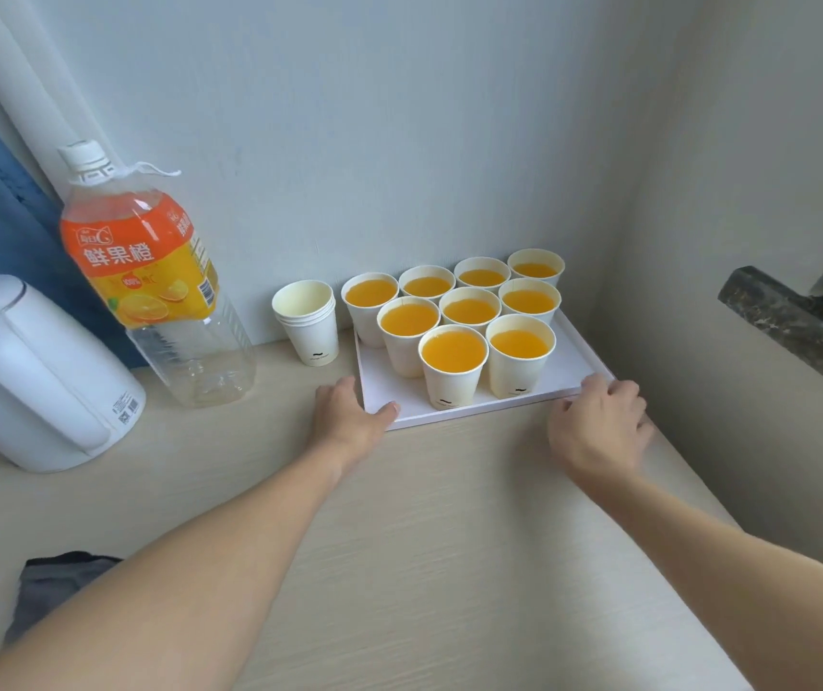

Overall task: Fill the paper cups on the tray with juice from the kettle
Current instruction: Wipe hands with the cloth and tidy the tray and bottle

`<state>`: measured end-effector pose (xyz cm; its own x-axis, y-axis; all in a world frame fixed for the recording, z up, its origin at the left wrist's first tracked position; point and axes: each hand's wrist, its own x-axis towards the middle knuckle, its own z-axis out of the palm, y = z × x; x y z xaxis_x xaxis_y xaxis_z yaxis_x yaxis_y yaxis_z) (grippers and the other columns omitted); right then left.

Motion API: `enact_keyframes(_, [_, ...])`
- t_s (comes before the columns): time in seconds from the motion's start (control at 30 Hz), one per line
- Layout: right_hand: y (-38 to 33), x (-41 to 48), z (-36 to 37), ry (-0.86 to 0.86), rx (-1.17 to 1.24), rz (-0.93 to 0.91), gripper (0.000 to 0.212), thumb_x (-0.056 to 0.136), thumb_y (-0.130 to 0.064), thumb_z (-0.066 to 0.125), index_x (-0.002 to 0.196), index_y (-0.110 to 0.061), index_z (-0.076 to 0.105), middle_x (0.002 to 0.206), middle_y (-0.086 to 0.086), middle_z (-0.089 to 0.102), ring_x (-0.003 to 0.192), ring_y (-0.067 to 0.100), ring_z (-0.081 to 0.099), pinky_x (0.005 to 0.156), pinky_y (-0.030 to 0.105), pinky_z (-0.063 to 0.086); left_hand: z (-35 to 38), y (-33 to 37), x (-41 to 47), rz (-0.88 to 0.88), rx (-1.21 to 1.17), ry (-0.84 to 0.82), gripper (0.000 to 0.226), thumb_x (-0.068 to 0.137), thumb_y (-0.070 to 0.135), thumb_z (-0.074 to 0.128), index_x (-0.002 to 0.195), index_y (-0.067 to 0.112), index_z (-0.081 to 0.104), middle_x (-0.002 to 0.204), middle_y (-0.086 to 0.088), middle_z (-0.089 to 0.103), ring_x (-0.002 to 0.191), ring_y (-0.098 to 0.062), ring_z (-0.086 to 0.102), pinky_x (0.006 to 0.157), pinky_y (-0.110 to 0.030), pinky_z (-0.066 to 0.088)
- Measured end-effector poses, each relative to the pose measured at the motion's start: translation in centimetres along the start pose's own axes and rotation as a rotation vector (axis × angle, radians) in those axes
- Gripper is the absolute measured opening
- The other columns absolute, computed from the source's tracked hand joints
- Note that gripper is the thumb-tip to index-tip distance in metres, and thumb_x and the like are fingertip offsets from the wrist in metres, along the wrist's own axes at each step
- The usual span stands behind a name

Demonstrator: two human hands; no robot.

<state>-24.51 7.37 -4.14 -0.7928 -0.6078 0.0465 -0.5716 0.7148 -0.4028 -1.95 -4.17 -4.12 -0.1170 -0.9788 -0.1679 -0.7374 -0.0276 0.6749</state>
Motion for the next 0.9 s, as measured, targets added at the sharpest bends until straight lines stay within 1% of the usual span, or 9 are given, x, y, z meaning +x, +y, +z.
enact_keyframes(0.07, [-1.5, -2.5, 0.0, -0.028, 0.070, -0.111, 0.022, 0.091, -0.017, 0.048, 0.112, -0.013, 0.053, 0.119, 0.010, 0.053, 0.112, 0.030, 0.048, 0.092, 0.040, 0.040, -1.3, -0.7, -0.1, -0.047, -0.068, 0.101, 0.059, 0.093, 0.035, 0.072, 0.142, 0.008, 0.051, 0.146, -0.014, 0.046, 0.129, -0.031, 0.053, 0.095, -0.029, 0.041])
enact_keyframes(0.17, [-5.1, -6.2, 0.3, -0.159, 0.171, -0.388, 0.017, 0.089, -0.014, 0.051, 0.105, -0.014, 0.059, 0.110, 0.007, 0.060, 0.099, 0.026, 0.055, 0.083, 0.037, 0.048, -3.7, -1.8, 0.5, -0.123, -0.175, 0.243, 0.057, 0.094, 0.027, 0.070, 0.143, 0.008, 0.048, 0.147, -0.016, 0.044, 0.130, -0.033, 0.053, 0.098, -0.033, 0.042])
enact_keyframes(0.3, [-12.2, -9.4, 1.7, -0.354, 0.244, -0.593, 0.028, 0.089, -0.014, 0.049, 0.116, -0.013, 0.057, 0.119, 0.007, 0.056, 0.108, 0.025, 0.053, 0.089, 0.035, 0.047, -7.5, -4.0, 2.1, -0.223, -0.314, 0.417, 0.065, 0.090, 0.023, 0.075, 0.141, 0.003, 0.041, 0.145, -0.023, 0.042, 0.129, -0.041, 0.052, 0.102, -0.042, 0.045])
enact_keyframes(0.43, [-18.9, -9.2, 2.9, -0.486, 0.276, -0.581, 0.049, 0.090, -0.016, 0.051, 0.137, -0.010, 0.040, 0.136, 0.010, 0.043, 0.124, 0.028, 0.044, 0.101, 0.038, 0.042, -10.6, -6.3, 3.8, -0.342, -0.482, 0.485, 0.085, 0.086, 0.028, 0.080, 0.149, 0.004, 0.028, 0.153, -0.021, 0.032, 0.139, -0.038, 0.043, 0.106, -0.041, 0.044])
enact_keyframes(0.53, [-22.0, -8.1, 4.2, -0.520, 0.268, -0.541, 0.048, 0.090, -0.017, 0.051, 0.137, -0.013, 0.039, 0.134, 0.013, 0.038, 0.121, 0.032, 0.046, 0.099, 0.041, 0.045, -12.4, -7.1, 5.0, -0.349, -0.563, 0.511, 0.097, 0.084, 0.028, 0.082, 0.155, 0.009, 0.019, 0.158, -0.017, 0.029, 0.143, -0.035, 0.037, 0.107, -0.041, 0.042])
enact_keyframes(0.6, [-23.3, -7.5, 5.8, -0.563, 0.216, -0.534, 0.047, 0.091, -0.020, 0.050, 0.138, -0.019, 0.042, 0.132, 0.013, 0.035, 0.120, 0.033, 0.045, 0.100, 0.044, 0.046, -13.3, -8.1, 5.8, -0.301, -0.576, 0.524, 0.110, 0.080, 0.028, 0.086, 0.160, 0.013, 0.011, 0.163, -0.013, 0.023, 0.148, -0.031, 0.033, 0.110, -0.040, 0.040])
enact_keyframes(0.7, [-24.6, -6.5, 8.5, -0.574, 0.141, -0.523, 0.052, 0.091, -0.022, 0.048, 0.142, -0.029, 0.041, 0.136, 0.014, 0.031, 0.129, 0.033, 0.035, 0.110, 0.041, 0.036, -14.2, -10.0, 6.9, -0.143, -0.548, 0.467, 0.126, 0.078, 0.023, 0.090, 0.164, 0.017, -0.001, 0.171, -0.005, 0.012, 0.156, -0.022, 0.022, 0.123, -0.038, 0.030])
enact_keyframes(0.8, [-25.4, -5.7, 10.6, -0.509, 0.087, -0.497, 0.054, 0.088, -0.021, 0.048, 0.141, -0.029, 0.044, 0.146, 0.017, 0.025, 0.134, 0.035, 0.027, 0.112, 0.039, 0.027, -14.1, -11.1, 7.4, -0.026, -0.500, 0.394, 0.119, 0.075, 0.023, 0.091, 0.162, 0.020, 0.010, 0.162, -0.001, 0.031, 0.146, -0.020, 0.039, 0.120, -0.042, 0.038])
enact_keyframes(0.9, [-25.4, -5.4, 11.1, -0.476, 0.084, -0.462, 0.058, 0.086, -0.020, 0.048, 0.144, -0.026, 0.042, 0.156, 0.016, 0.007, 0.142, 0.034, 0.015, 0.114, 0.039, 0.023, -13.6, -10.9, 7.7, 0.061, -0.479, 0.355, 0.098, 0.078, 0.024, 0.090, 0.151, 0.019, 0.024, 0.144, 0.009, 0.040, 0.128, -0.010, 0.045, 0.105, -0.028, 0.041])
